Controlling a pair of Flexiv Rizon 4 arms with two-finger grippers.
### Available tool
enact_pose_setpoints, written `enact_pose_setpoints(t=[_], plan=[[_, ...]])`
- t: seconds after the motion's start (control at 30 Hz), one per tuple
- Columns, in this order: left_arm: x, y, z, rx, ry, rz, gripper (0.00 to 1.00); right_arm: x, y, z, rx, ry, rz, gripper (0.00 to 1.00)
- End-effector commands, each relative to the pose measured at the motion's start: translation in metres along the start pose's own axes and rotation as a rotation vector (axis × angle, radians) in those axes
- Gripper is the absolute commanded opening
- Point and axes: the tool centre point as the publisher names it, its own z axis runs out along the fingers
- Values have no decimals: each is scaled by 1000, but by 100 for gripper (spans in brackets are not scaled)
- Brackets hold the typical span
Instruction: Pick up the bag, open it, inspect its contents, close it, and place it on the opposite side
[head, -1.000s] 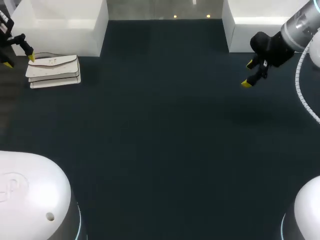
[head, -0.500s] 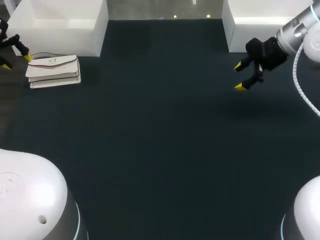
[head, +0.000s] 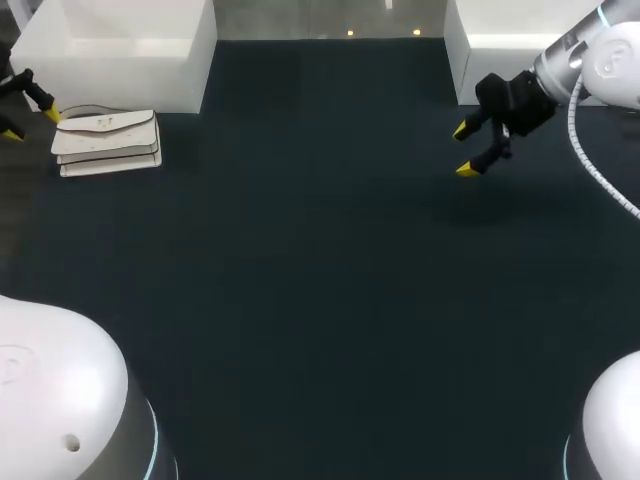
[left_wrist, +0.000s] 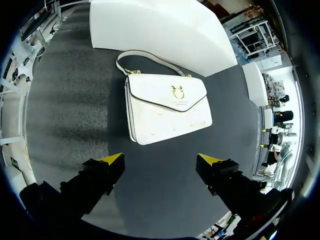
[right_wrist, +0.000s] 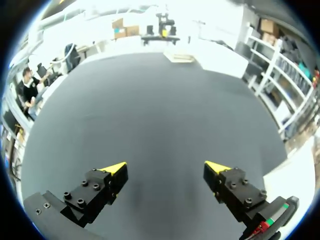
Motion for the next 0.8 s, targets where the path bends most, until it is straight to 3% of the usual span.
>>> enact_pose_setpoints(t=[0.03,0.33,0.8], plan=[[-10,-5,3,-4,40,-7,100,-6,2,6,-8,25,-6,100],[-21,-8,2,3,72,-16,100,-8,8,16,-35,16,-15,100],[-27,-11,4,30,128,-36,100,-10,13,27,-15,-1,-25,100]])
